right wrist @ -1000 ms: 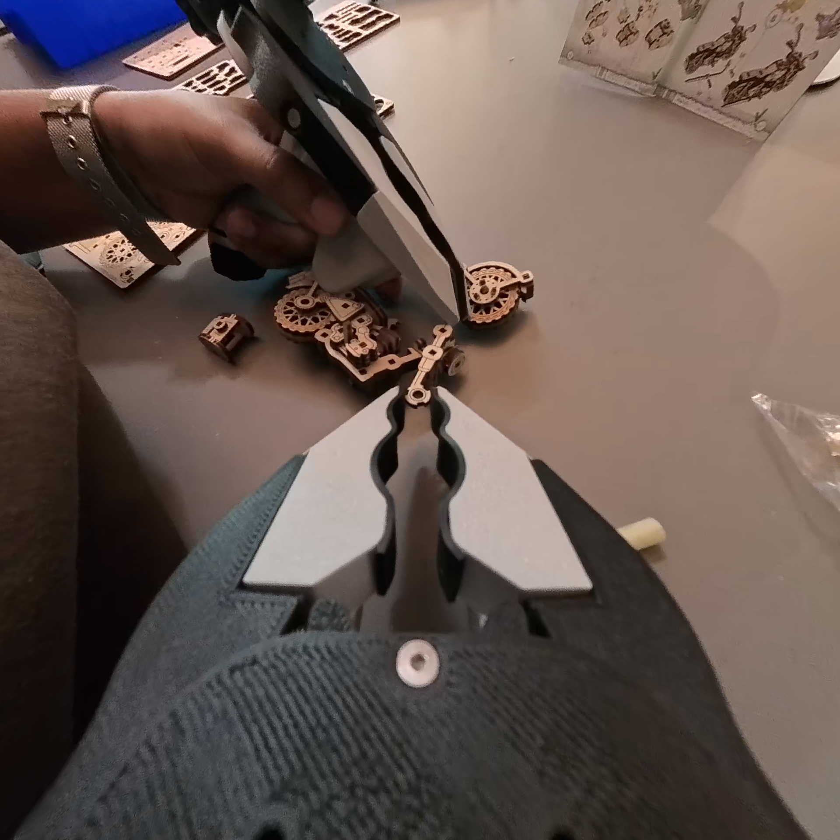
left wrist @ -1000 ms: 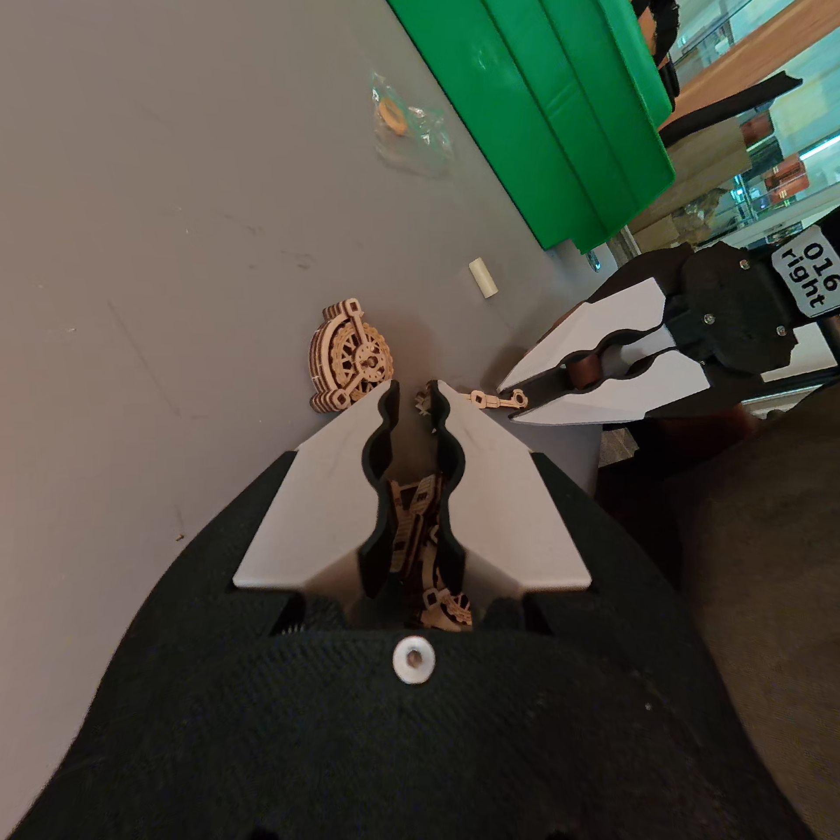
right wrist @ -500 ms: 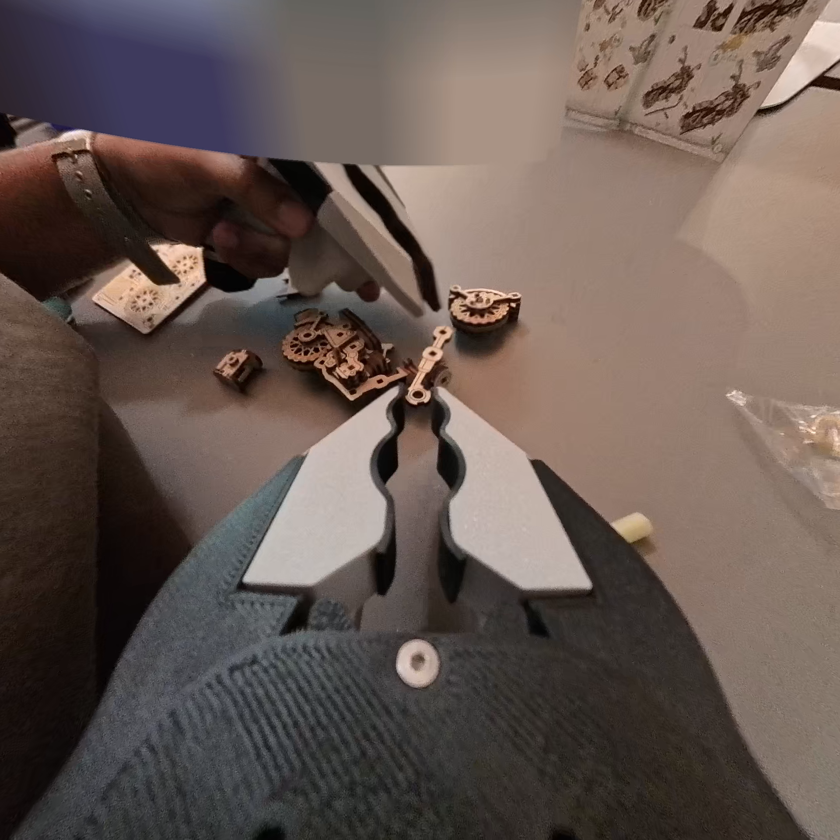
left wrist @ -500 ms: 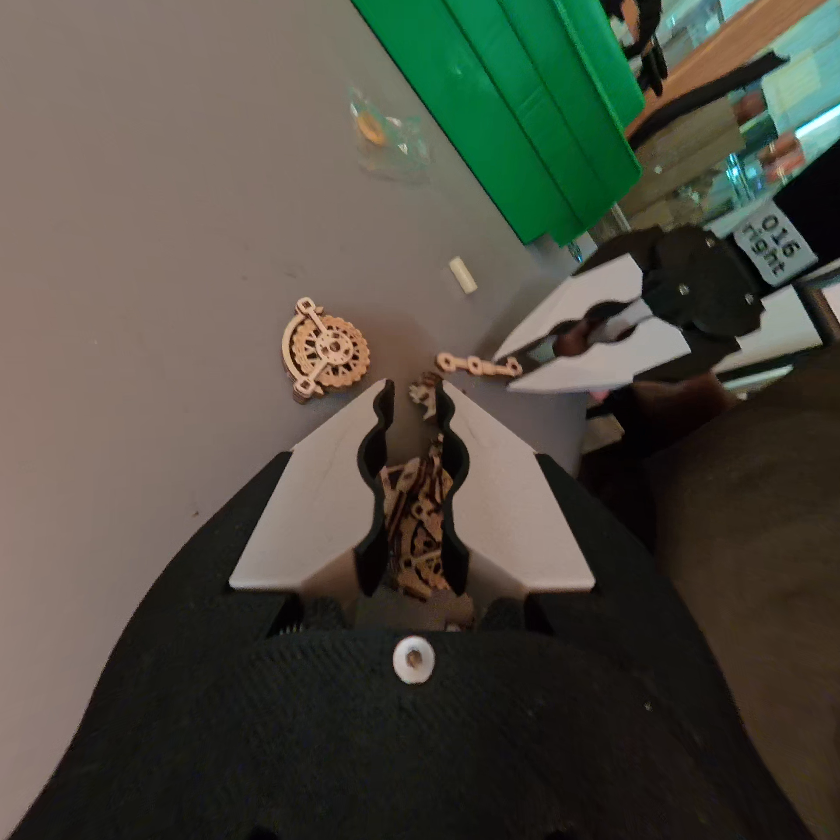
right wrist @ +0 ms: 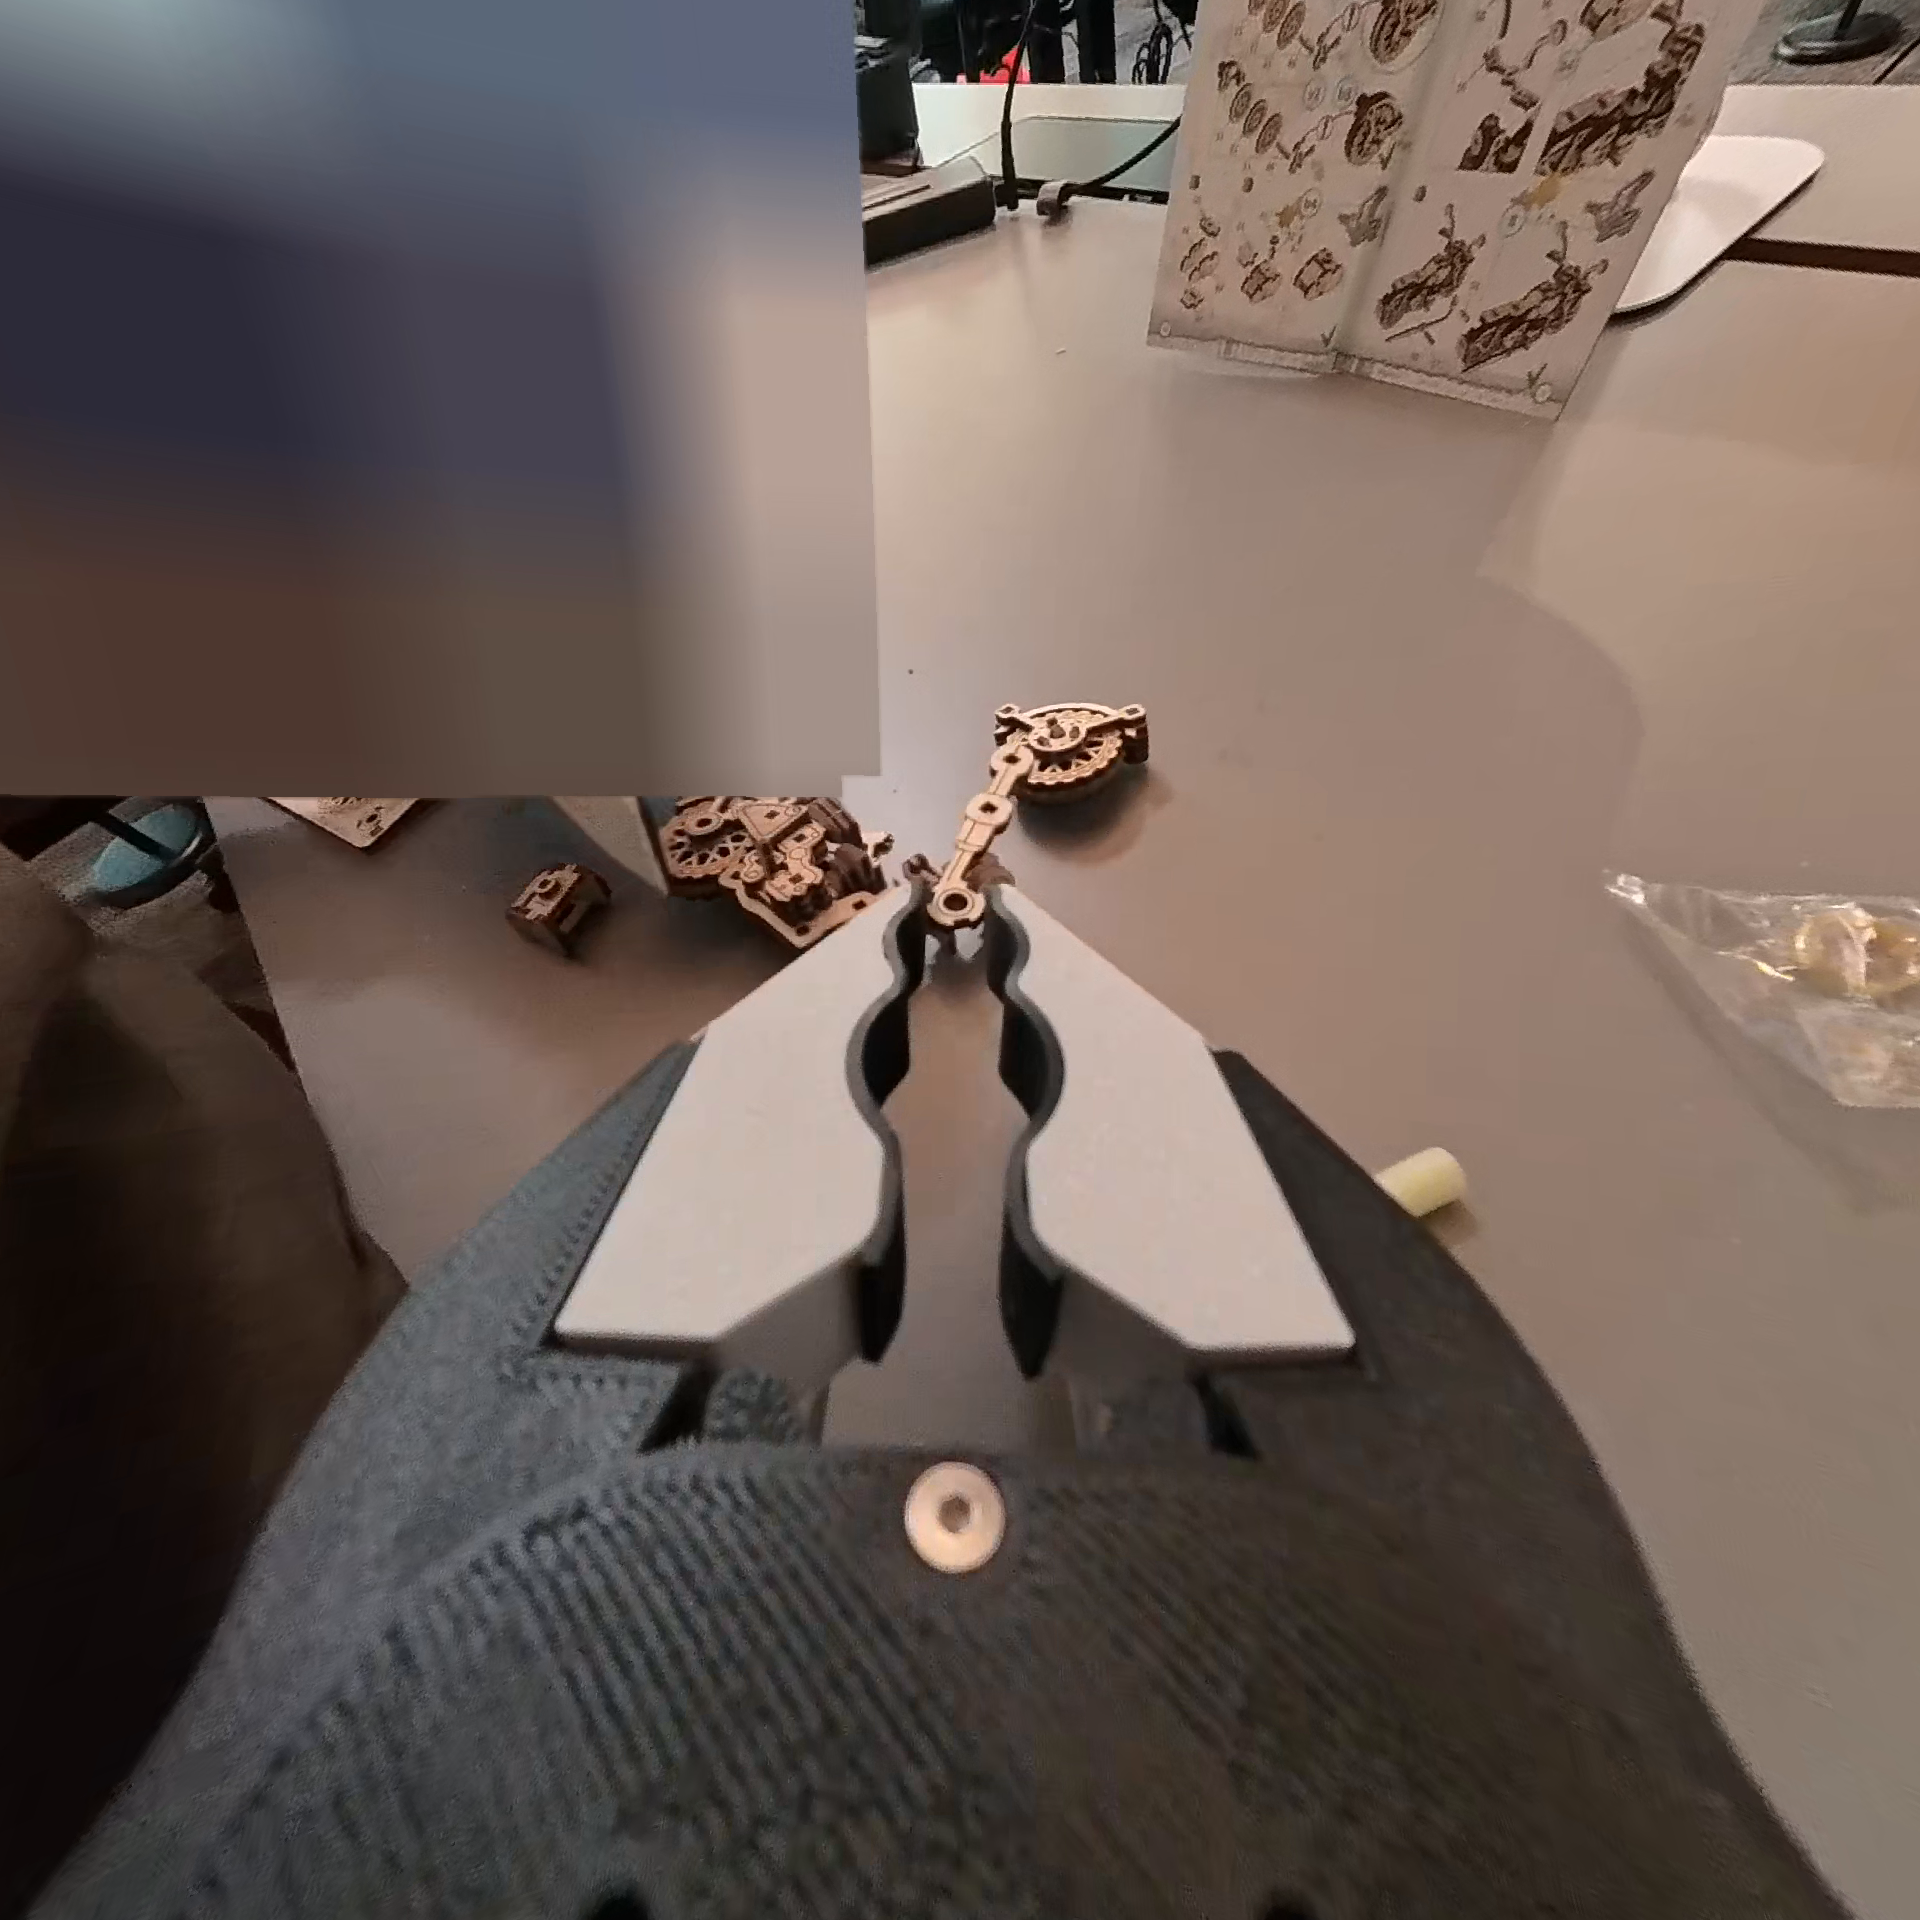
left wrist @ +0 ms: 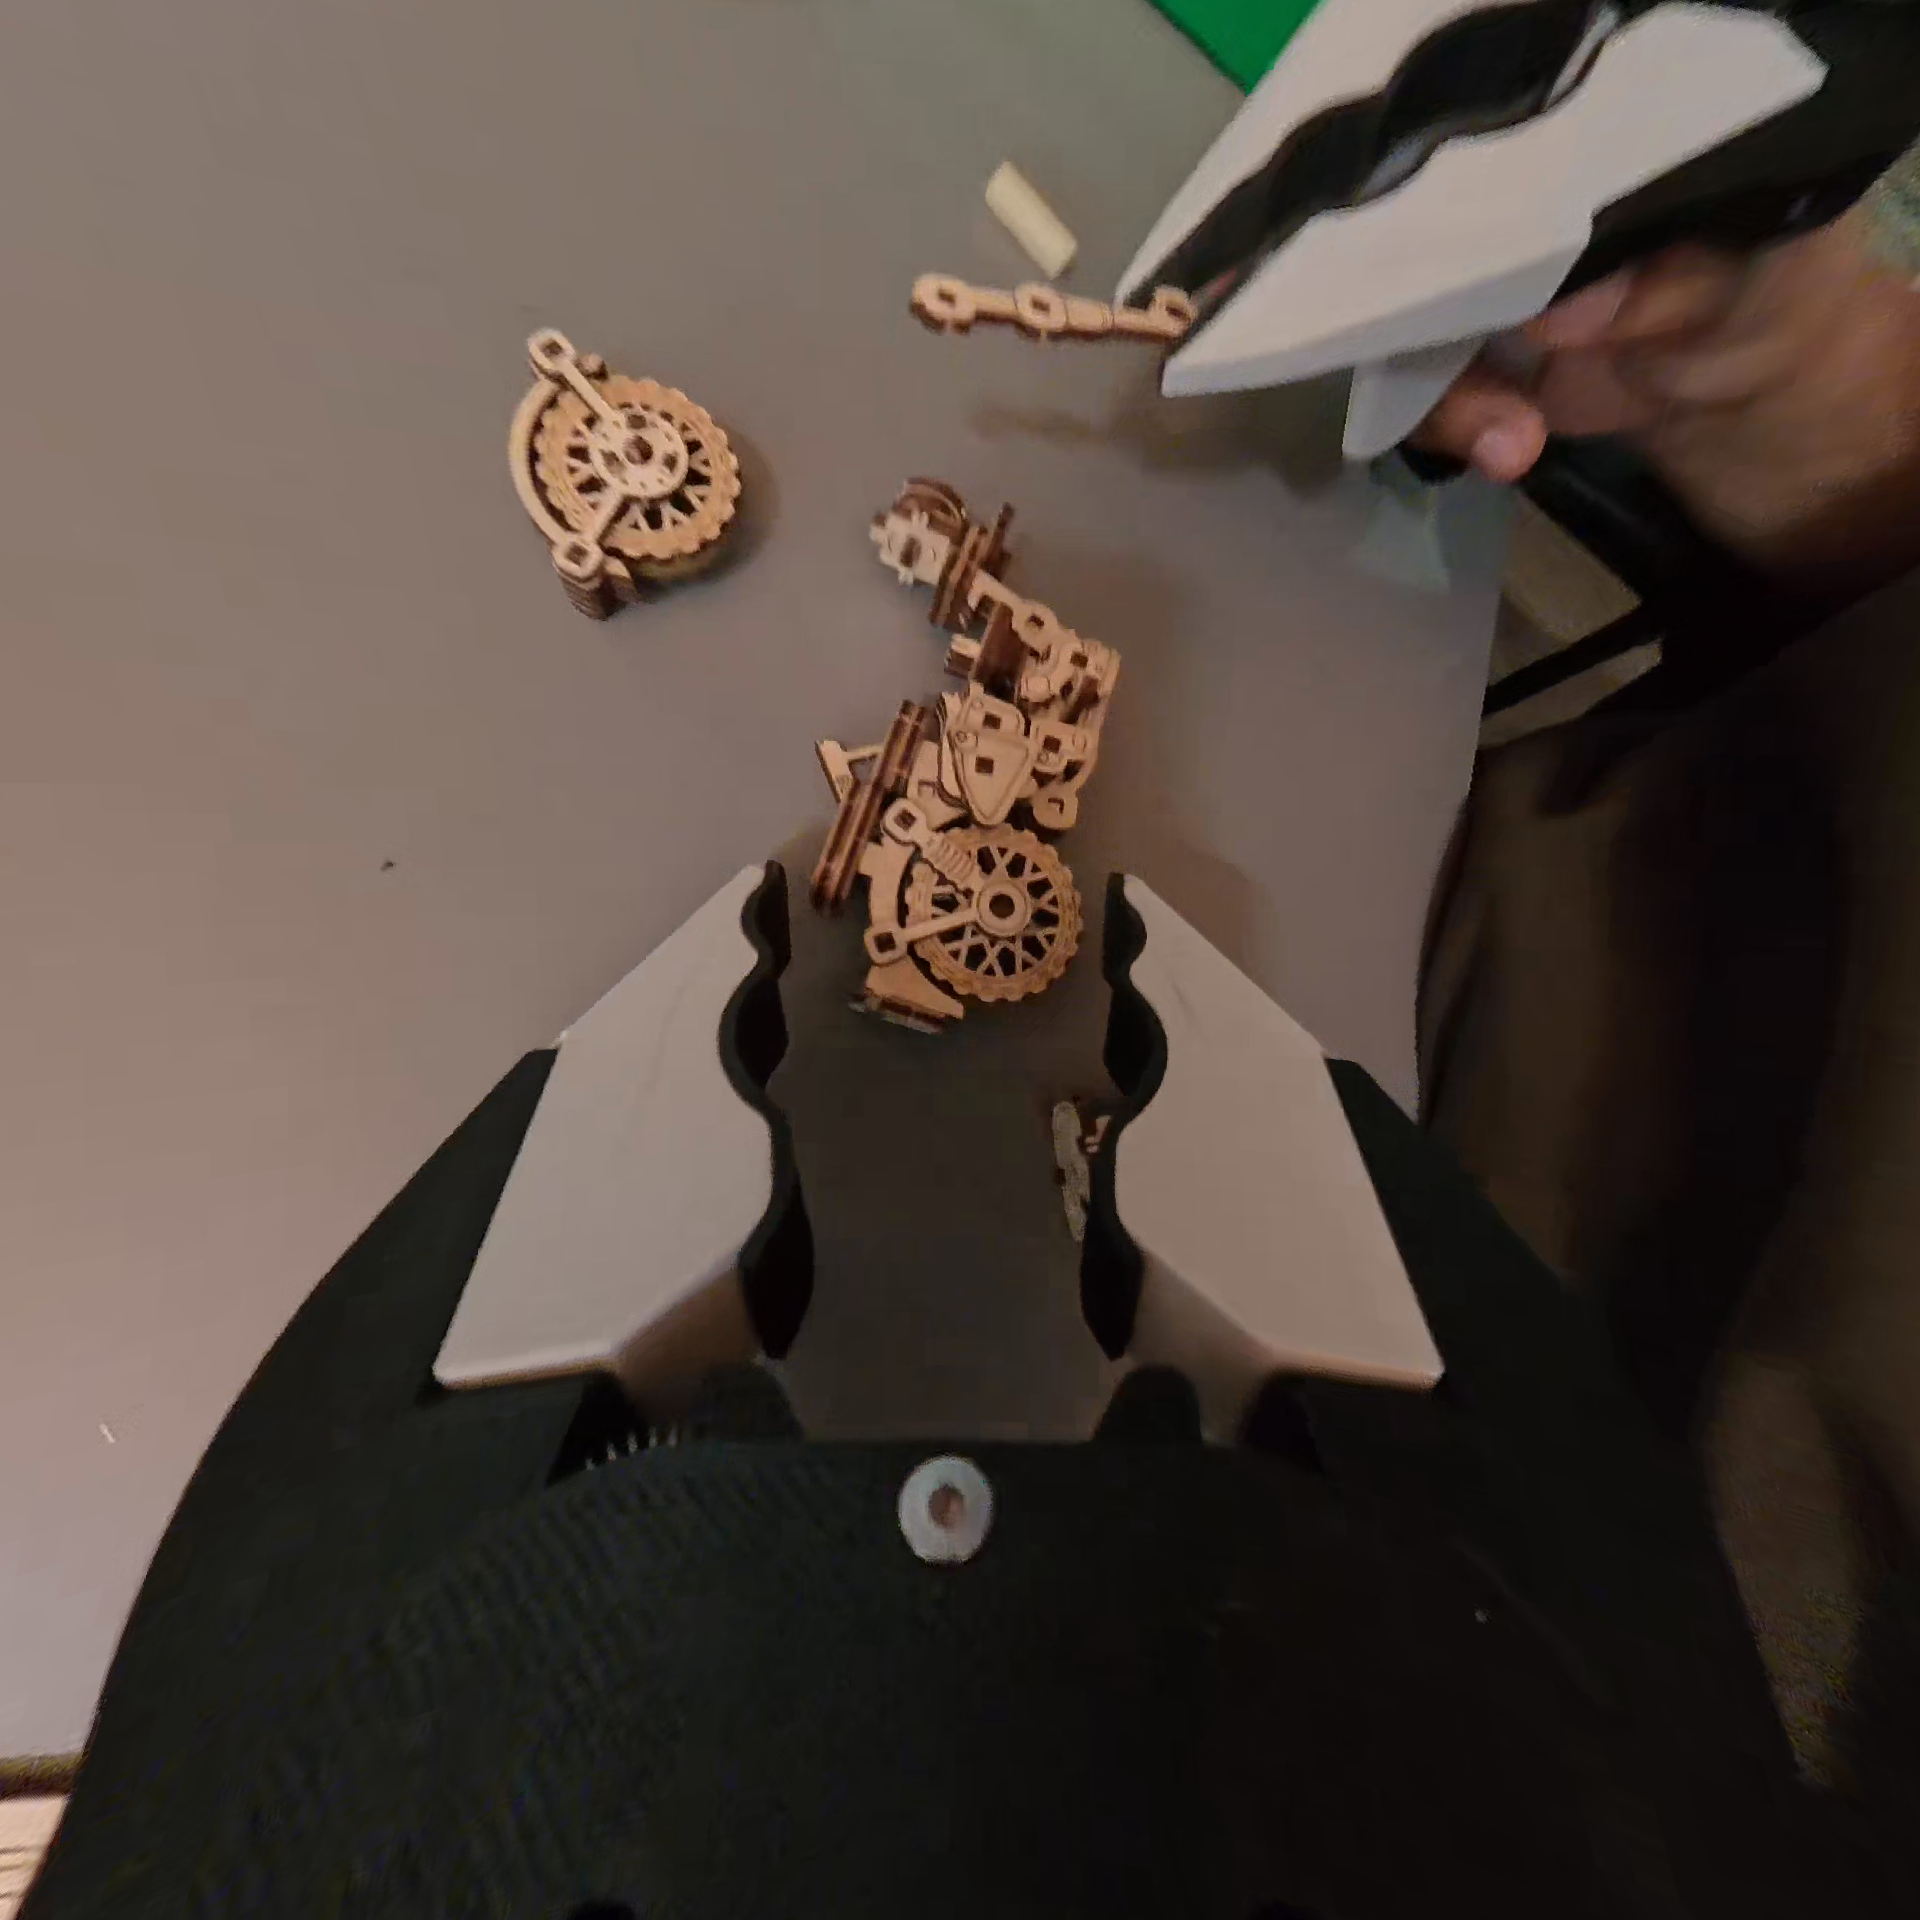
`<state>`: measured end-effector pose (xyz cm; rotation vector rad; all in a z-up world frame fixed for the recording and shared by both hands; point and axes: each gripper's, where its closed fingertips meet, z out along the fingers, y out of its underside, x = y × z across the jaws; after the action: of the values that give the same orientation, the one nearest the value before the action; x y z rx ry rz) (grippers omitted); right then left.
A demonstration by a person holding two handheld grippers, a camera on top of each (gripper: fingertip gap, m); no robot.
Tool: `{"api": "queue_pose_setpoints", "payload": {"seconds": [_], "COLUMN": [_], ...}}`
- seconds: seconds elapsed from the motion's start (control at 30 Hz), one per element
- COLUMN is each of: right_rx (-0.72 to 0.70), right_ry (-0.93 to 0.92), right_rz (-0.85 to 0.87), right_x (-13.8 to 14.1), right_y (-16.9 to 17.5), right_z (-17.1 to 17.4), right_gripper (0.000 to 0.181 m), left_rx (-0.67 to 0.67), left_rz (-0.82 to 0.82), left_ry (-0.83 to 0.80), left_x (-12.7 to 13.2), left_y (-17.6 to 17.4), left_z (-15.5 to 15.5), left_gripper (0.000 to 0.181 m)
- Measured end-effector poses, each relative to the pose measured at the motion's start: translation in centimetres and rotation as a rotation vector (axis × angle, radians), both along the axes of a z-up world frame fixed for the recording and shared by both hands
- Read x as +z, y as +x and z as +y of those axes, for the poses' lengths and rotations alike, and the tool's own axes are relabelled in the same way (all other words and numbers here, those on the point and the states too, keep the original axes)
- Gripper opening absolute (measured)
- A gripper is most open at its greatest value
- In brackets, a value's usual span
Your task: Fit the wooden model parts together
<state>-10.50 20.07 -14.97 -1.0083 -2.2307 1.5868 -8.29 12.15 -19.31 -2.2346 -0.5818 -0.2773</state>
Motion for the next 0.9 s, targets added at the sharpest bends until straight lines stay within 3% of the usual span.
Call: {"api": "queue_pose_setpoints", "payload": {"seconds": [0.27,0.47,0.7,0.8,0.9], "right_rx": [-0.016,-0.100,-0.100,-0.122,-0.129], "right_ry": [0.018,0.159,0.312,0.288,0.197], "right_rz": [-0.003,-0.148,-0.166,-0.126,-0.047], "right_x": [-0.2,-3.0,-4.9,-4.1,-2.0], "right_y": [-0.1,-0.3,0.4,0.0,-0.3], "right_z": [0.4,2.3,2.9,2.6,1.8], "right_gripper": [0.009,0.009,0.010,0.051,0.056], "left_rx": [-0.055,-0.082,-0.065,-0.044,-0.045], "left_rz": [0.165,0.357,0.599,0.683,0.689], "left_ry": [-0.047,-0.063,-0.068,-0.063,-0.049], "left_x": [-0.7,-0.2,0.8,1.6,1.7], "left_y": [0.1,-0.1,-0.1,-0.6,-0.5], "left_z": [0.4,0.7,0.7,0.6,0.7], "left_gripper": [0.055,0.054,0.054,0.054,0.054]}}
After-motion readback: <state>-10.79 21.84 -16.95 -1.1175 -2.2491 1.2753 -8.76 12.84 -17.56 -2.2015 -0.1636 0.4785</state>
